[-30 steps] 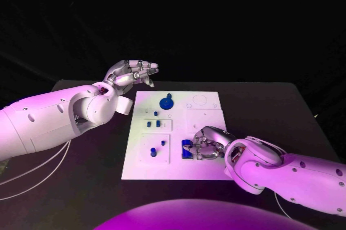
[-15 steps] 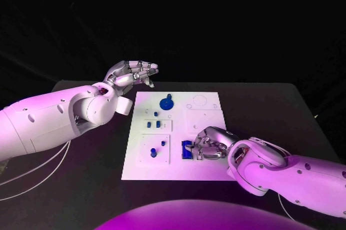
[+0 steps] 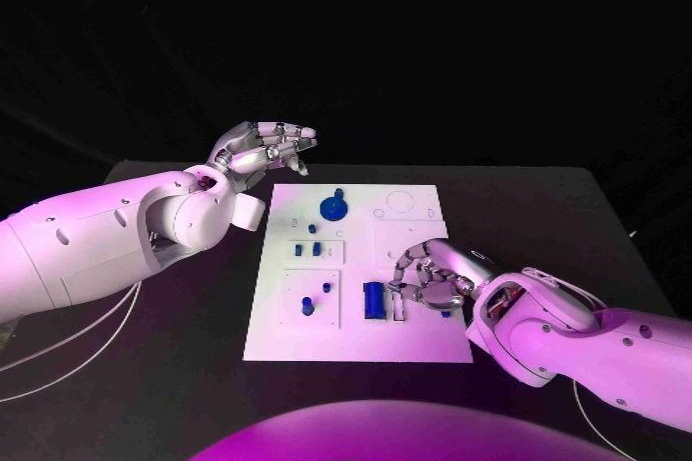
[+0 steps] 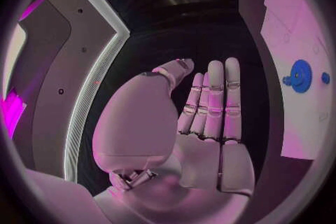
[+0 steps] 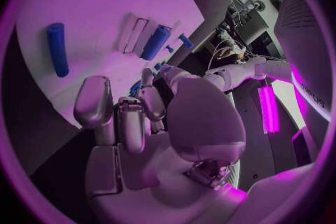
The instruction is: Assemble the parts on the task board
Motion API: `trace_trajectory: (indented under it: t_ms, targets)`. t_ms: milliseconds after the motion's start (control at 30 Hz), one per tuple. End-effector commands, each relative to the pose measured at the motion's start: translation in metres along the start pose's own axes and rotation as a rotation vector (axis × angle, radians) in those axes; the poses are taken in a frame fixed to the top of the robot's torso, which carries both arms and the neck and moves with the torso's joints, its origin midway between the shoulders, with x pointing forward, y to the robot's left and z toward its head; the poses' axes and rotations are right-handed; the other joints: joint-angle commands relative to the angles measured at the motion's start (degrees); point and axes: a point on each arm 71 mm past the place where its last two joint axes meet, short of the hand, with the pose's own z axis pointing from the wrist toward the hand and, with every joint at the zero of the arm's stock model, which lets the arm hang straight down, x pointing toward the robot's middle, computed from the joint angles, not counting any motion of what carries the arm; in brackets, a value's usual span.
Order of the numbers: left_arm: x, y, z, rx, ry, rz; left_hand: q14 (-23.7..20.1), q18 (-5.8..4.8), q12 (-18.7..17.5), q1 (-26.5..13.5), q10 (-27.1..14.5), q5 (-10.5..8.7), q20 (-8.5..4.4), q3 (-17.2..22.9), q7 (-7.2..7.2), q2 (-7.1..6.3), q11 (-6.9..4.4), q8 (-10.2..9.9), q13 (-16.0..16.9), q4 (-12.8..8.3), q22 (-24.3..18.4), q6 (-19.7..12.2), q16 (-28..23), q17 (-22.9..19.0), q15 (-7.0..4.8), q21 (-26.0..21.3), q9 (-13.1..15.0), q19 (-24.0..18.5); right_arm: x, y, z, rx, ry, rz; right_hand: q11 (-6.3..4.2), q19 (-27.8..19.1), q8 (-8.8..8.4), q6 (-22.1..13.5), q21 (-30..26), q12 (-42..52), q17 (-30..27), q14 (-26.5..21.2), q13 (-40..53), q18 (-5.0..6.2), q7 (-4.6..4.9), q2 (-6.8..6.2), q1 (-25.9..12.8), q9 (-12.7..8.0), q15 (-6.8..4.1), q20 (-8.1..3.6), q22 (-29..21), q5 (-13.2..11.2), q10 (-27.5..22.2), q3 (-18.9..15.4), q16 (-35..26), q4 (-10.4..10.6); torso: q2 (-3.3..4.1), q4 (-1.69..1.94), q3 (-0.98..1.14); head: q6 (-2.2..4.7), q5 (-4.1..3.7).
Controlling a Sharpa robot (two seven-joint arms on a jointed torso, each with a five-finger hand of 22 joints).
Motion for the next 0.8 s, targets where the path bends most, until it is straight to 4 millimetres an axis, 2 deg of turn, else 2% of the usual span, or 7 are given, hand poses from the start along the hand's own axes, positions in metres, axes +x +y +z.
trace_trajectory:
  t_ms: [33,333,467,567,600,633,800]
  targets:
    - [0.001,-0.001,0.0,0.006,0.008,-0.007,-0.52,0.75,0.38,-0.08,-0.28,0.25,0.28,0.0,0.13,0.62,0.01,0.25,-0.09,-0.39,-0.05,-0.43,-0.28,-0.05,-0.03,-0.17,-0.05,-0.21,-0.008,-0.001,-0.002,-0.07,-0.057,-0.001,0.02,-0.12,-0.43,0.09,-0.32,-0.46,9.09,4.86,-0.22,-0.38,0.1,-0.11,1.42,-0.36,0.39,0.38,4.05,-0.95,-0.49,1.51,0.19,-0.56,0.02,0.05,-0.02,0.06,-0.08]
    - [0.001,-0.002,-0.001,0.008,0.006,-0.006,-0.55,0.74,0.48,-0.14,-0.37,0.26,0.3,-0.02,0.16,0.64,0.03,0.29,-0.12,-0.4,-0.04,-0.51,-0.26,-0.08,-0.01,-0.15,-0.07,-0.24,-0.029,-0.04,-0.02,0.1,-0.084,-0.07,0.25,0.0,-0.95,0.89,-0.29,-1.55,8.93,4.82,-1.09,-0.39,0.32,-1.44,-0.53,-0.88,0.61,0.63,4.2,-1.64,-1.01,1.75,0.1,0.89,0.02,-0.12,-0.07,-0.02,-0.38]
    - [0.001,-0.002,-0.001,0.009,0.007,-0.006,-0.55,0.74,0.48,-0.14,-0.37,0.26,0.3,-0.02,0.16,0.64,0.03,0.29,-0.12,-0.4,-0.04,-0.51,-0.26,-0.08,-0.01,-0.15,-0.07,-0.24,-0.034,-0.054,-0.03,0.175,-0.06,-0.105,0.37,0.19,-1.58,1.4,-0.07,-1.79,9.05,4.84,-1.36,-0.45,0.43,-2.08,-3.66,-1.36,0.71,0.76,4.42,-2.54,-0.86,0.91,0.13,3.98,-0.01,-0.25,0.04,0.05,-0.79]
    - [0.002,-0.002,-0.001,0.009,0.009,-0.007,-0.55,0.74,0.48,-0.14,-0.37,0.26,0.3,-0.02,0.16,0.64,0.03,0.29,-0.12,-0.4,-0.04,-0.51,-0.26,-0.08,-0.01,-0.15,-0.07,-0.24,-0.033,-0.06,-0.035,0.214,-0.038,-0.127,0.42,0.25,-1.8,1.6,-0.05,-1.82,9.08,4.85,-1.41,-0.46,0.47,-2.53,-4.98,-1.51,0.75,0.79,4.49,-2.93,-0.77,0.13,0.13,5.09,-0.01,-0.25,0.03,0.05,-1.2]
    - [0.002,-0.002,-0.001,0.009,0.009,-0.007,-0.55,0.74,0.48,-0.14,-0.37,0.26,0.3,-0.02,0.16,0.64,0.03,0.29,-0.12,-0.4,-0.04,-0.51,-0.26,-0.08,-0.01,-0.15,-0.07,-0.24,-0.033,-0.062,-0.036,0.223,-0.032,-0.133,0.43,0.33,-1.87,1.71,0.12,-1.79,9.13,4.86,-1.4,-0.5,0.47,-2.66,-5.84,-1.55,0.76,0.79,4.59,-1.74,-0.71,-0.36,0.14,5.11,0.0,-0.16,0.01,0.03,-1.46]
    - [0.002,-0.002,-0.001,0.009,0.01,-0.007,-0.55,0.74,0.48,-0.14,-0.37,0.26,0.3,-0.02,0.16,0.64,0.03,0.29,-0.12,-0.4,-0.04,-0.51,-0.26,-0.08,-0.01,-0.15,-0.07,-0.24,-0.032,-0.063,-0.038,0.233,-0.026,-0.138,0.34,0.39,-1.92,1.97,0.21,-1.74,9.19,4.87,-1.37,-0.52,0.36,-2.94,-6.76,-1.56,0.68,0.74,4.68,1.24,-0.6,-1.25,0.16,5.1,0.0,-0.16,0.0,0.06,-1.63]
    - [0.002,-0.002,-0.001,0.009,0.011,-0.008,-0.55,0.74,0.48,-0.14,-0.37,0.26,0.3,-0.02,0.16,0.64,0.03,0.29,-0.12,-0.4,-0.04,-0.51,-0.26,-0.08,-0.01,-0.15,-0.07,-0.24,-0.027,-0.068,-0.041,0.263,-0.002,-0.157,0.29,0.45,-1.9,2.18,0.32,-1.66,9.19,4.87,-1.32,-0.54,0.3,-3.04,-7.19,-1.55,0.65,0.72,4.76,1.33,-0.51,-1.78,0.16,5.18,0.02,-0.09,-0.04,0.14,-2.1]
